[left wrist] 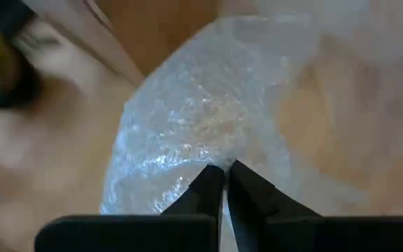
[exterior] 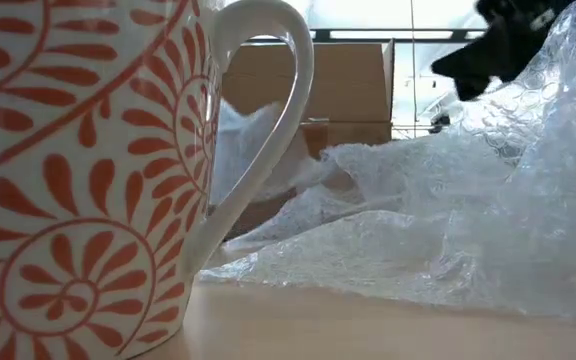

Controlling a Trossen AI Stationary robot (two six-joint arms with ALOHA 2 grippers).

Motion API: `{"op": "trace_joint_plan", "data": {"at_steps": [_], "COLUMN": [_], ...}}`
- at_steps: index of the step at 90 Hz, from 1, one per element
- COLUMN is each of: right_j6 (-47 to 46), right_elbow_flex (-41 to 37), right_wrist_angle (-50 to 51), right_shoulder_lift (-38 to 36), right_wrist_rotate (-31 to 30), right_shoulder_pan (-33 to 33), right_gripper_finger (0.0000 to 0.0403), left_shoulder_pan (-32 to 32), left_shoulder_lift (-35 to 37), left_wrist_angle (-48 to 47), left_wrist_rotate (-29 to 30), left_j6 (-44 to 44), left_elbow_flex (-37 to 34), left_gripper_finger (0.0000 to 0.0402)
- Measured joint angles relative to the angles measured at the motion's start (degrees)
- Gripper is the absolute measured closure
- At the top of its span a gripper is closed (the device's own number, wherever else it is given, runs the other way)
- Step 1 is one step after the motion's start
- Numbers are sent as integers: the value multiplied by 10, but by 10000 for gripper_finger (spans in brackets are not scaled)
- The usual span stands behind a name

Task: Wrap mug
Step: Prepare the left bubble wrap

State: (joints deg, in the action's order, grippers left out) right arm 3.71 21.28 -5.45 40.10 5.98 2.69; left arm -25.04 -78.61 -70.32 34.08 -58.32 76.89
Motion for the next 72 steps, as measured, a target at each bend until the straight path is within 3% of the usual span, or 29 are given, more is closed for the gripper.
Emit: {"op": "trace_joint_plan", "data": {"at_steps": [13, 36, 72], "right_j6": [12, 60, 105], "right_elbow_flex": [62, 189, 417], "right_wrist_angle": [0, 0, 10], "right_shoulder_lift": [139, 364, 620], "right_wrist_rotate": [0, 0, 0], "right_shoulder_pan": [-18, -48, -87], "right_gripper_finger": [403, 403, 403], "left_shoulder_pan": [0, 0, 0], "left_shoulder_lift": [0, 0, 0], "left_wrist_angle": [-20, -21, -2], "left_wrist_rotate": [55, 58, 72], "left_j6": [-37, -60, -70], "left_elbow_flex": [-5, -47, -63], "left_gripper_finger": [401, 401, 402]}}
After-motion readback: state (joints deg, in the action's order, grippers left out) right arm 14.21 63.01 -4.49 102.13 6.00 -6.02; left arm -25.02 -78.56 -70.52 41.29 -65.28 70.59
